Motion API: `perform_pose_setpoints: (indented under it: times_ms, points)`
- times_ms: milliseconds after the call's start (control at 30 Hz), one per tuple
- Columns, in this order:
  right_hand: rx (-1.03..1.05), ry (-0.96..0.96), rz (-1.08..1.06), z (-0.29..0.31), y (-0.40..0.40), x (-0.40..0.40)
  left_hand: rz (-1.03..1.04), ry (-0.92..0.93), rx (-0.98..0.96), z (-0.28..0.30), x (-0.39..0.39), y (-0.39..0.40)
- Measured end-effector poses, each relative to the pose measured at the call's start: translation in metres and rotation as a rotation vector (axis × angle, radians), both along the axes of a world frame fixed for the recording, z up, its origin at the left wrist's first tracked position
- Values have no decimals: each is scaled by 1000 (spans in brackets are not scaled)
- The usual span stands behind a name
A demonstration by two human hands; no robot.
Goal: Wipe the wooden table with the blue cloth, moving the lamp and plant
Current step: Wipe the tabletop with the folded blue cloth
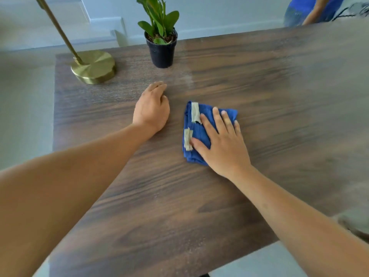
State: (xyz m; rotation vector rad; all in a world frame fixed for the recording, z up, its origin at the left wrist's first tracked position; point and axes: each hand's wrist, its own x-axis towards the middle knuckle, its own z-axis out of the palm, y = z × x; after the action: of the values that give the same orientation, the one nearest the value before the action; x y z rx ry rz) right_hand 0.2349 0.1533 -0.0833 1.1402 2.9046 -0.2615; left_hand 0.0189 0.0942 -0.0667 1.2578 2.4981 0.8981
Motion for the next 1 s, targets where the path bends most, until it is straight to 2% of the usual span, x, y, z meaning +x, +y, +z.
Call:
perform_pose_setpoints:
  times_ms: [67, 133, 267, 367, 467, 567, 633, 667, 700, 767, 867, 933, 1000]
  points:
    - [-2, -9, 86, 0, -31, 33, -75, 63, -103, -4, -6, -39]
    - [-19, -18, 94, 2, -16, 38, -157, 165, -234, -10, -18, -81]
    - [13, -35, -238, 1, 52, -3, -108, 219, -340, -13, -41, -143]
    - [6, -21, -372, -4, 39, -45, -32, 198, -293, -17, -44, -155]
    - [24, 0, -183, -5, -31, -81, -5, 187, -242, -20, -45, -154]
    - [9, 6, 211, -3, -99, -64, 4, 187, -222, -22, -46, -156]
    - [12, 10, 443, -2, -99, -24, -3, 194, -217, -23, -46, -155]
    - [29, 6, 471, -4, -81, -7, -5, 195, -220, -23, -46, -155]
    - [61, -6, 412, -5, -55, 7, -8, 194, -223, -22, -45, -156]
    - [92, -27, 142, -4, 4, 15, -4, 198, -220, -21, -45, -156]
    - [16, -57, -255, -1, 40, -16, 4, 214, -215, -22, -44, -155]
    - [31, -38, -311, -2, 17, -51, 7, 223, -215, -22, -43, -155]
    - [58, 4, -200, -5, -31, -80, 8, 215, -211, -21, -43, -154]
